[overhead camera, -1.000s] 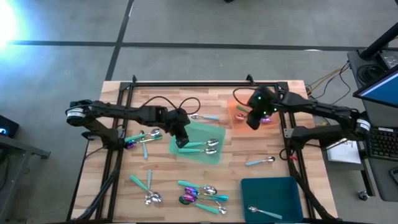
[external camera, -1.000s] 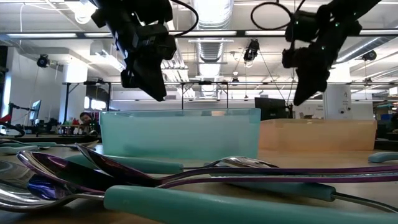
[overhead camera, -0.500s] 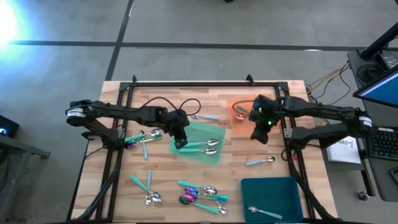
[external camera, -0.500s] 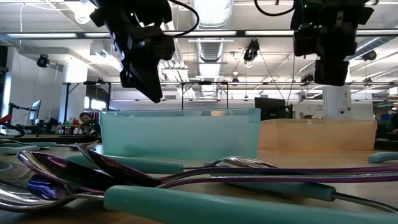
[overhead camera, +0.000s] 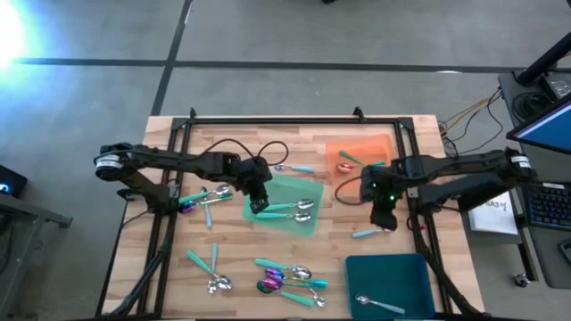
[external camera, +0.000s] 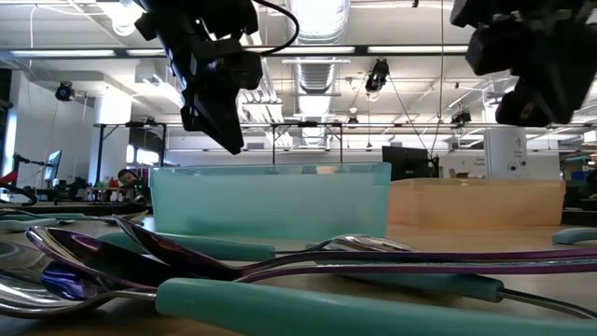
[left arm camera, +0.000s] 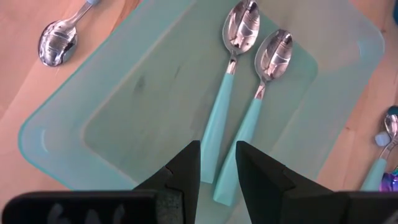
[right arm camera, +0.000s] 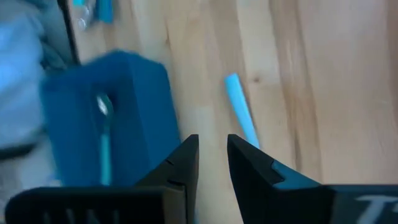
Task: Sort silverware by color (type)
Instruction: Put the blue spoon into the blue bin
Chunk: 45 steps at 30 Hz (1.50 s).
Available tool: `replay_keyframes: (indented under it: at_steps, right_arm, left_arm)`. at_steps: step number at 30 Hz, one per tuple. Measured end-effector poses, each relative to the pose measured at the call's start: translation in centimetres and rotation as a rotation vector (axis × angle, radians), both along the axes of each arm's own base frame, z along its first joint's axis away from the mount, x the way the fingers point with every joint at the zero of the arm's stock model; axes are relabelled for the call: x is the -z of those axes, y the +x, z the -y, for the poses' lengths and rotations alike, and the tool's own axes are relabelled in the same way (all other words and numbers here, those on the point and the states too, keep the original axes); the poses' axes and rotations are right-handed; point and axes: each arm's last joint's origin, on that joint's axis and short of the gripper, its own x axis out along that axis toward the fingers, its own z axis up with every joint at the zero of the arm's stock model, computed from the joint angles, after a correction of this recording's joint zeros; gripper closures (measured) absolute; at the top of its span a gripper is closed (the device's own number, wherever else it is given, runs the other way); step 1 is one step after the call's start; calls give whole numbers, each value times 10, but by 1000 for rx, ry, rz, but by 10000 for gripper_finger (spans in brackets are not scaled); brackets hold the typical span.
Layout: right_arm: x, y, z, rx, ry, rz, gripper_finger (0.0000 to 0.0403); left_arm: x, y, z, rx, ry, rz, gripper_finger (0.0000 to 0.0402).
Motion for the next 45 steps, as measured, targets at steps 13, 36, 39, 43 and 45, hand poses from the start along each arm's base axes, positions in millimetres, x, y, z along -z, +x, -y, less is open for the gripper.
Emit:
replay_keyframes:
  at_steps: [13,36,39,43,45]
  right_arm:
    - [35,-1,-16,-112,-244,-150,294]
    - [96,24,-55,-346,-366,-355,283]
    - [102,26,-55,-349,-371,-386,289]
    - [107,27,-55,-339,-383,-416,305]
    - [108,27,-55,-313,-400,-423,321]
  left_arm:
    - [1,-2,0,14,6,-18,315]
    - [4,-8,1,53,20,-87,315]
    - [4,-8,1,53,20,-90,315]
    - [4,-8,1,53,20,-90,315]
    - [4,-8,1,52,19,-90,315]
